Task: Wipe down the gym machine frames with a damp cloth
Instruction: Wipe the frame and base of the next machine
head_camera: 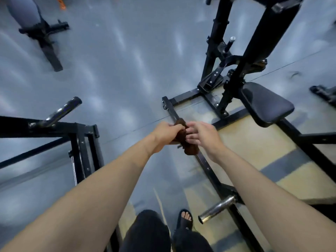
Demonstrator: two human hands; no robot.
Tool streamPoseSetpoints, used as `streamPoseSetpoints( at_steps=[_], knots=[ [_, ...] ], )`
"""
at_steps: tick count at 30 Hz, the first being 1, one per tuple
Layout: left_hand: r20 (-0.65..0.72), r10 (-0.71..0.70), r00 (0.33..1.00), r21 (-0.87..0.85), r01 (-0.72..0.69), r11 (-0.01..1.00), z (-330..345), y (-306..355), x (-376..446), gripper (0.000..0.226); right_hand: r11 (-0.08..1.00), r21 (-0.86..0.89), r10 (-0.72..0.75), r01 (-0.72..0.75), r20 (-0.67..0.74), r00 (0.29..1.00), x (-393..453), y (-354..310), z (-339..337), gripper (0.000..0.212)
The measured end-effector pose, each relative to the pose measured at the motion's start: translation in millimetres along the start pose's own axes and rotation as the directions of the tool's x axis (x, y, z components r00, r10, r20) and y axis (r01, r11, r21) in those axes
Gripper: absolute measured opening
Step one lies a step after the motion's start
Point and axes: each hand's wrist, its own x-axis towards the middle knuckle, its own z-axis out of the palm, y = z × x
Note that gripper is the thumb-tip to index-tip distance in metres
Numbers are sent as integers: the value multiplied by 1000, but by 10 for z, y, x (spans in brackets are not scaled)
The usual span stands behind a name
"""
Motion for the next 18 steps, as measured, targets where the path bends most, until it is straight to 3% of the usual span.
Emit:
streamPoseSetpoints(
  at_steps=[3, 5, 8, 11, 13, 18],
  knots=[
    [67, 2, 998, 39, -5, 999, -75, 344, 469, 21, 996, -87, -15, 4, -123, 992, 521, -93, -94, 32],
    [77, 9, 997, 56, -13, 998, -162, 584, 804, 28, 983, -184, -29, 8, -107, 994, 843, -168, -117, 47],
    [82, -3, 997, 49, -1, 999, -344, 909, 1297, 16, 944, -330, 0, -14, -40, 999, 1226, -355, -40, 60],
    [121, -21, 992, 75, 12, 997, -594, 1266, 1788, 12, 832, -555, -31, 23, -6, 999, 1651, -476, 49, 29],
    [146, -37, 989, 96, 23, 995, -737, 1453, 2053, 10, 765, -642, -66, 46, -7, 998, 1879, -556, 68, 20],
    [350, -65, 934, 80, 39, 996, -878, 1913, 2694, 10, 855, -519, -88, -14, -171, 981, 2460, -856, 119, 22]
  ],
)
